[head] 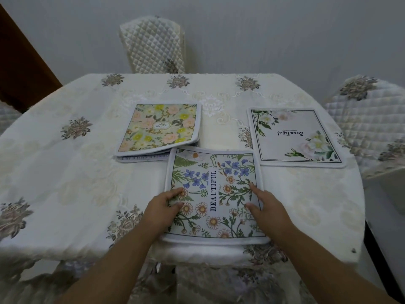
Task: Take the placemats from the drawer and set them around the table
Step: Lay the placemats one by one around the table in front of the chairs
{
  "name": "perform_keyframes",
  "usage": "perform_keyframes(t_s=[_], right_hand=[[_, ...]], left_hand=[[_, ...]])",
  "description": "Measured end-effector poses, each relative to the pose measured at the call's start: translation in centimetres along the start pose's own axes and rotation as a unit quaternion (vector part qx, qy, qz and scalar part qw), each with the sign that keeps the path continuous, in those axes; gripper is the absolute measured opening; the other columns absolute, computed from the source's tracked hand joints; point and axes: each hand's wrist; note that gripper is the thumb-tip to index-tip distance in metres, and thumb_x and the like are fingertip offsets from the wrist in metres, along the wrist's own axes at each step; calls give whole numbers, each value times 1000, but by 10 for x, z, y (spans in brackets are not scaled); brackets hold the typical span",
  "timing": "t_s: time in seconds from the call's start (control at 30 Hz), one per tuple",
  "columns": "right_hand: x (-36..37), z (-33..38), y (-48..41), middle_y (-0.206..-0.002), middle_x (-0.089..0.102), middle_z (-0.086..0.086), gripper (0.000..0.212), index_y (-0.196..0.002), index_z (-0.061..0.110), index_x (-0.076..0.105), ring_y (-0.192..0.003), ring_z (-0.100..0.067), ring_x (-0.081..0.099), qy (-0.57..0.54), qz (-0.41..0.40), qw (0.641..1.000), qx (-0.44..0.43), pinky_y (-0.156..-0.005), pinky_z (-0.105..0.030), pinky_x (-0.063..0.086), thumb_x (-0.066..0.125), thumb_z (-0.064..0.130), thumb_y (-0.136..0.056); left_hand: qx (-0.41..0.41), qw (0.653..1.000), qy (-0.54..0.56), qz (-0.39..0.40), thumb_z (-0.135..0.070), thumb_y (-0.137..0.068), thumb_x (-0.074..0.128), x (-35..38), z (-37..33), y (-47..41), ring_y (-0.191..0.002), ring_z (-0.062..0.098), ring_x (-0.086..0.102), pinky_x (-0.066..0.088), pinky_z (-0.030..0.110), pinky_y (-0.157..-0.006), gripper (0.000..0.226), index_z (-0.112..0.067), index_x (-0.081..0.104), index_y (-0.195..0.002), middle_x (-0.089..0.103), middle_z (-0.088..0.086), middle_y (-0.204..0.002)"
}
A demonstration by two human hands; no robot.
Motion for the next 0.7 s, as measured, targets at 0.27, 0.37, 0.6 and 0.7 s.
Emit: perform_keyframes(t_s=[0.27, 0.37, 0.6, 0.7], right_hand=[[-3, -13, 15, -135, 52, -5, 60, -149, 33, 30, -125, -18, 46, 37, -4, 999, -10, -103, -31, 38, 55, 36, -95], [-3, -17, 19, -134, 53, -8, 60, -147, 30, 37, -125, -20, 46, 52, -30, 998, -14, -104, -33, 39, 58, 40, -93], [-2, -17, 25, -134, 43, -5, 57, -140, 27, 47, -121, -17, 44, 62, -86, 994, 14, -97, -26, 37, 66, 39, -88], [-1, -11, 24, -148, 34, -4, 55, -137, 30, 49, -133, -25, 32, 165, -135, 977, 5, -103, -43, 38, 64, 44, -85]], left_hand=[[30, 997, -73, 6, -25, -93, 66, 10, 7, 9, -122, 15, 55, 39, 21, -97, 44, -38, 57, -134, 56, -4, -138], [48, 992, -115, -4, -29, -92, 66, 17, 8, 11, -123, 19, 52, 38, 24, -100, 50, -34, 50, -139, 52, 0, -132], [34, 954, -295, -53, -56, -89, 55, 27, 8, 18, -146, 31, 15, 24, 47, -116, 71, -38, 27, -152, 14, 7, -163], [76, 934, -341, -71, -56, -93, 43, 33, 9, 15, -152, 25, -6, 10, 47, -120, 70, -36, 17, -155, -5, 5, -166]])
Point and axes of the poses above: each hand's wrist, its own y-axis away from the middle knuckle, its own x-axis out of the palm, z = x × y
